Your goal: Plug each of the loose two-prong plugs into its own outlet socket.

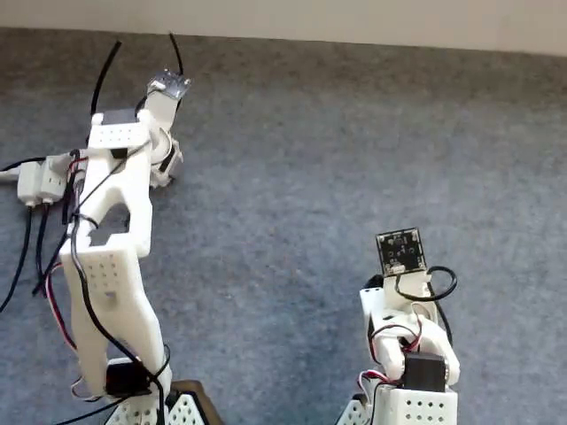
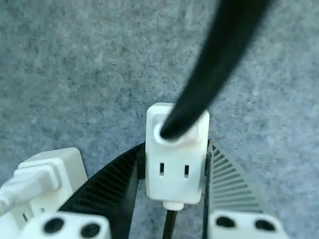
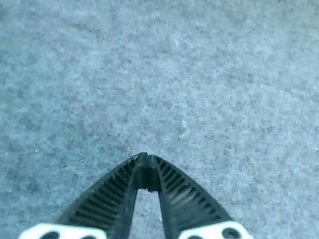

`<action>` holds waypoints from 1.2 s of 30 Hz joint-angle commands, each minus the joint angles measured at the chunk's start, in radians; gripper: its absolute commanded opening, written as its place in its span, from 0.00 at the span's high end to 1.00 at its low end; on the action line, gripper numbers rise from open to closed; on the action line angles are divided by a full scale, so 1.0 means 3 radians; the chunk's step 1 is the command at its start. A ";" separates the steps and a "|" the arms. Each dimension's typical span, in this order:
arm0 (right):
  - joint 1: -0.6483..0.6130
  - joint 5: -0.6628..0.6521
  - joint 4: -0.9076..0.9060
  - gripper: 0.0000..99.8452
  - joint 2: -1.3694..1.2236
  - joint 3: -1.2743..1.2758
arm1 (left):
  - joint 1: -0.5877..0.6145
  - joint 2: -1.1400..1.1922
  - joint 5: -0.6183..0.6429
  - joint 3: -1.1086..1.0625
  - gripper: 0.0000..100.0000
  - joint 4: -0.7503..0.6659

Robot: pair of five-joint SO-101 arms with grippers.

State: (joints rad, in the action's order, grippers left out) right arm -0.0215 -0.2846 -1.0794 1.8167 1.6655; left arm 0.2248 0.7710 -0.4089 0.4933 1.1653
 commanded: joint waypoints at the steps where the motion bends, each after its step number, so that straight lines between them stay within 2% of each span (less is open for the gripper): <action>1: -0.0023 -0.0026 0.0059 0.99 0.0023 0.0366 | -0.0003 0.0381 0.0169 0.0708 0.88 0.0409; 7: -0.0023 -0.0036 0.0064 0.99 0.0023 0.0371 | 0.0090 0.0504 0.0271 0.1619 0.66 0.1202; 12: -0.0028 -0.0036 0.0064 0.99 0.0018 0.0371 | 0.0084 0.0524 0.0302 0.2483 0.66 0.1857; 14: -0.0028 -0.0036 0.0069 0.99 0.0018 0.0371 | 0.0069 0.0529 0.0455 0.2596 0.66 0.2000; 18: -0.0028 -0.0036 0.0074 0.99 0.0018 0.0407 | 0.0090 0.0499 0.0690 0.2677 0.66 0.2005; 26: -0.0028 -0.0036 0.0100 0.99 0.0018 0.0458 | 0.0130 0.0499 0.1151 0.3915 0.66 0.2025; 33: -0.0028 -0.0036 0.0110 0.99 0.0018 0.0458 | 0.0064 -0.0074 0.1156 0.3905 0.67 0.2025; 36: -0.0028 -0.0036 0.0115 0.99 0.0018 0.0458 | -0.0003 -0.0555 0.1156 0.3741 0.74 0.2036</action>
State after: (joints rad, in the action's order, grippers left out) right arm -0.0215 -0.2846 -1.0625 1.8167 1.6655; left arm 0.2447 0.7756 -0.0760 1.6103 1.7668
